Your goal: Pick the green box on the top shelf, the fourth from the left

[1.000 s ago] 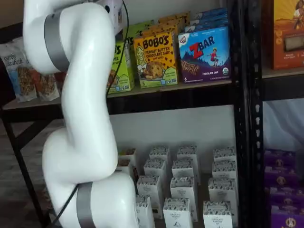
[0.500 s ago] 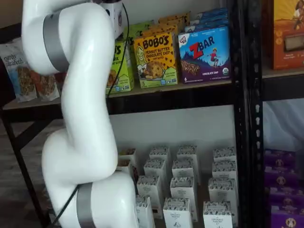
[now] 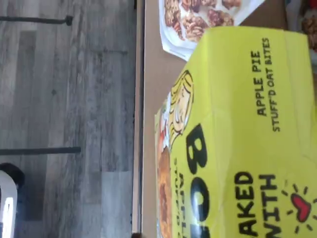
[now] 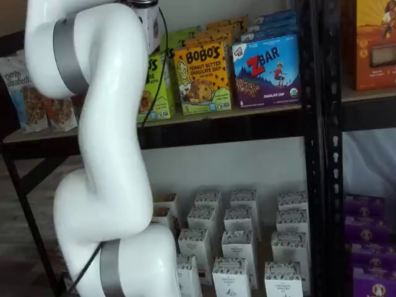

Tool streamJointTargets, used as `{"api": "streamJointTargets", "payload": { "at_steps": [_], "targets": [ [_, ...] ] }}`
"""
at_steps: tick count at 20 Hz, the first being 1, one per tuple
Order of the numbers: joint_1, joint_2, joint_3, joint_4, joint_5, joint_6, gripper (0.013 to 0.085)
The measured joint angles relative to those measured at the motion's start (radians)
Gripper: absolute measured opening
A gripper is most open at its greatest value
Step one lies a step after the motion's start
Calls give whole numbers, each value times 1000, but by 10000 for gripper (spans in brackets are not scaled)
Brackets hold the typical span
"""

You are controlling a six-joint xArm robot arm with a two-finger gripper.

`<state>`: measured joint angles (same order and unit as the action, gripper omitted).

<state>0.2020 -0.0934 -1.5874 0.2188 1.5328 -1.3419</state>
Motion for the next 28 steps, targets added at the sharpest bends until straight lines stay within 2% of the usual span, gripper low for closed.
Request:
{"api": "streamJointTargets", "payload": {
  "at_steps": [1,2,5,7,14,17,18,19,28],
  "targets": [
    [0,-1,1,2,-1,0,770],
    [0,-1,1,2,-2,0,730],
    [0,-2,2,4,-2,0,690],
    [0,-1,-1,6,4,0,610],
    [1,-1,-5,5,9,3,610],
    [1,-6,-1,9,3,3,530],
    [1,-6,0,9,3,3,530],
    [1,-6,-1,9,4,3,490],
    [9,-9,2,-2,2,11,490]
  ]
}}
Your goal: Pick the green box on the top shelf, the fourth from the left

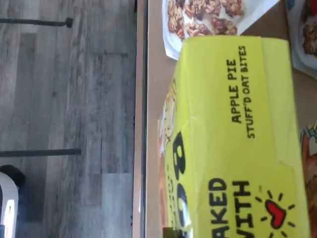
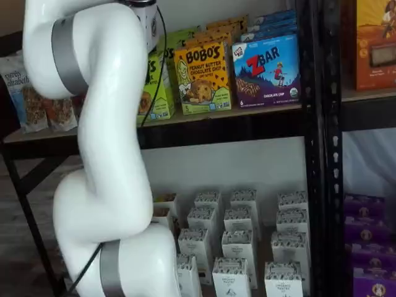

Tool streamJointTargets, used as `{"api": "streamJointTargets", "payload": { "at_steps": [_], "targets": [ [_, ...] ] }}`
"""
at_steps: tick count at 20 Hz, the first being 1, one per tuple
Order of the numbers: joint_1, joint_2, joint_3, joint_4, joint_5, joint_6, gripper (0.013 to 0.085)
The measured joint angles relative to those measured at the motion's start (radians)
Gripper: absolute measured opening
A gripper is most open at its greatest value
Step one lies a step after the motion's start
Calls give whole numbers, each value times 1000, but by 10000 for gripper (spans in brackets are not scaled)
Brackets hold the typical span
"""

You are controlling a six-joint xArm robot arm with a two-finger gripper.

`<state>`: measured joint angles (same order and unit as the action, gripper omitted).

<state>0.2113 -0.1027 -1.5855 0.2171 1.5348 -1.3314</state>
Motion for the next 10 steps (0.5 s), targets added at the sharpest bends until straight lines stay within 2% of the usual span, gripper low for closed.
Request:
{"api": "streamJointTargets", "payload": {
  "at_steps": [3,5,6,7,10],
  "targets": [
    [2,-3,5,-1,-6,2,490],
    [2,-4,7,2,-8,2,410],
    [2,-4,7,3,-8,2,410],
    [2,-5,7,4,-8,2,370],
    [2,-6,9,5,-9,2,330]
  ]
}}
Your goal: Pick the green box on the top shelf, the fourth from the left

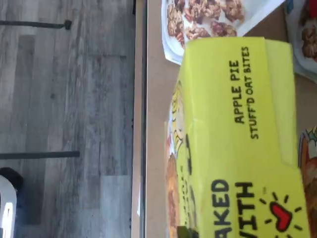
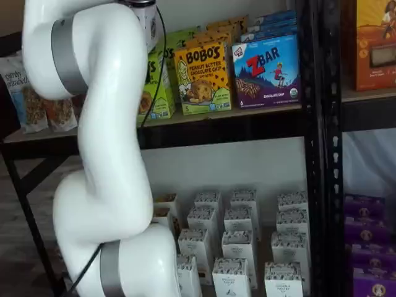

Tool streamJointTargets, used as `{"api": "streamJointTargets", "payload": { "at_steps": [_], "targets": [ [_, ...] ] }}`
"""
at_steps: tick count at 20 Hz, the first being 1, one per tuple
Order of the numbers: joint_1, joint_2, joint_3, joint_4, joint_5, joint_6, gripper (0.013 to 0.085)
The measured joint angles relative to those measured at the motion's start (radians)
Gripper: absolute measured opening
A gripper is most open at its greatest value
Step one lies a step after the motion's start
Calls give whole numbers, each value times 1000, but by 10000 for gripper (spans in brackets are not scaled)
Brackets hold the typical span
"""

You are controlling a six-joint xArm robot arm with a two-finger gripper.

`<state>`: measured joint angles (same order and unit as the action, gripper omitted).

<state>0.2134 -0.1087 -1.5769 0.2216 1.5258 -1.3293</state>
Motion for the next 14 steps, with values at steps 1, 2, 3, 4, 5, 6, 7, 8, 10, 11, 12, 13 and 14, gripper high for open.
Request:
{"api": "streamJointTargets", "payload": {
  "at_steps": [1,2,3,4,5,6,7,8,10,11,12,13,14],
  "targets": [
    [0,0,0,0,1,0,290],
    [1,1,-2,-2,4,1,290],
    [2,2,-4,-6,7,2,290],
    [3,2,-5,-9,8,3,290],
    [3,2,-6,-11,10,3,290],
    [3,2,-6,-12,12,3,290],
    [3,3,-8,-11,14,3,290],
    [3,4,-11,-10,18,3,290],
    [1,6,-18,-3,30,3,290],
    [0,7,-23,2,36,3,290],
    [0,8,-26,5,42,4,290],
    [0,7,-29,9,47,5,290],
    [0,7,-32,12,53,6,290]
  ]
}}
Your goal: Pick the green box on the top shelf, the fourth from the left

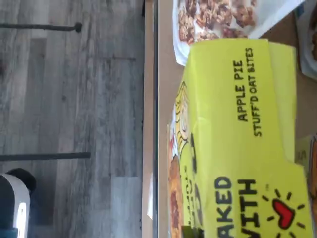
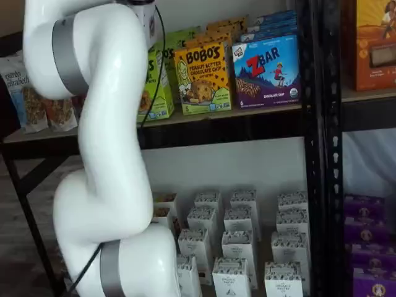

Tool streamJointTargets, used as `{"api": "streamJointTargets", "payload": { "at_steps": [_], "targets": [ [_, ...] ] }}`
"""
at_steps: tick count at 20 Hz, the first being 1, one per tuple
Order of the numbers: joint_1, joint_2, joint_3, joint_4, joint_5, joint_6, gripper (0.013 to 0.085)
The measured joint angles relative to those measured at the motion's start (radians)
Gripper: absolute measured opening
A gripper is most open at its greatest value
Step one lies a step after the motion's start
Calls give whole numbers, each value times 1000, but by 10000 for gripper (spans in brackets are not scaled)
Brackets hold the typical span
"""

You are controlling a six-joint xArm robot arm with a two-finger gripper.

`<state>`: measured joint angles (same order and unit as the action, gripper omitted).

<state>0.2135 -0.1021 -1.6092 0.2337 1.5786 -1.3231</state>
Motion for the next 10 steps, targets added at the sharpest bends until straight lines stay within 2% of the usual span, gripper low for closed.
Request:
{"api": "streamJointTargets", "payload": {
  "at_steps": [10],
  "targets": [
    [-1,-58,29,13,28,7,290]
  ]
}}
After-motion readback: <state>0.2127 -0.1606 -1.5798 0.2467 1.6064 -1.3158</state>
